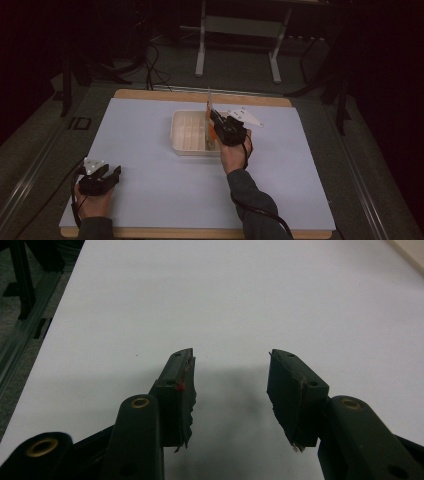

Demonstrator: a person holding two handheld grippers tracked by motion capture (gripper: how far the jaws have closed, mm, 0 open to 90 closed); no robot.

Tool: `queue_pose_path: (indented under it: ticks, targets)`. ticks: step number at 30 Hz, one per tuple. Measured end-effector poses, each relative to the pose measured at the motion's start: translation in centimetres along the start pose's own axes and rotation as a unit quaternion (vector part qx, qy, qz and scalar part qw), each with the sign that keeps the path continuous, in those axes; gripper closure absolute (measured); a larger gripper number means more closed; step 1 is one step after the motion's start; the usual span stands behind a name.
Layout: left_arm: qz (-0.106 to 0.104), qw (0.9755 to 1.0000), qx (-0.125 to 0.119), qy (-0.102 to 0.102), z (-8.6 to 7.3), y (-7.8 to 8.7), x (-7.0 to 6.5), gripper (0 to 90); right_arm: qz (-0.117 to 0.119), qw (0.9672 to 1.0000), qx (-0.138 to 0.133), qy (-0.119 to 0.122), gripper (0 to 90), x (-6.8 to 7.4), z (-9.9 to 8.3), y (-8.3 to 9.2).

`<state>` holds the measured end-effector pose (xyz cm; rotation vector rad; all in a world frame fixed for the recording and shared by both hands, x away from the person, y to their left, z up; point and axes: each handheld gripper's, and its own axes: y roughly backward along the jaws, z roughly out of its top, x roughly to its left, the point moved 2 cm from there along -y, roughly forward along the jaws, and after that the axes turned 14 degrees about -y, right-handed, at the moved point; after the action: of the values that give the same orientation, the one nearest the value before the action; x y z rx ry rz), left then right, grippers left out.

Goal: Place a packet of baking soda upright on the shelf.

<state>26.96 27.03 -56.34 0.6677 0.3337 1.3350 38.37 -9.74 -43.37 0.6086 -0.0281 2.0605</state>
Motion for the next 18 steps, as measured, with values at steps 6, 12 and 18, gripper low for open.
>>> queue_pose_path:
  ticks: [6, 12, 18]
  targets:
    - [0.0, 1.0, 0.0, 0.0, 0.0, 0.0, 0.0, 53.6, 0.001, 0.9999, 0.011, 0.009, 90.0, -0.2, -0.7, -0.1]
    - [0.0, 1.0, 0.0, 0.001, 0.0, 0.0, 0.0, 53.6, -0.003, 0.9998, 0.017, 0.001, 77.5, -0.4, 0.5, 0.2]
    - [0.0, 1.0, -0.001, 0.0, 0.0, 0.0, 0.0, 53.5, 0.014, 0.9988, 0.046, -0.012, 61.2, -0.9, 1.1, 0.7]
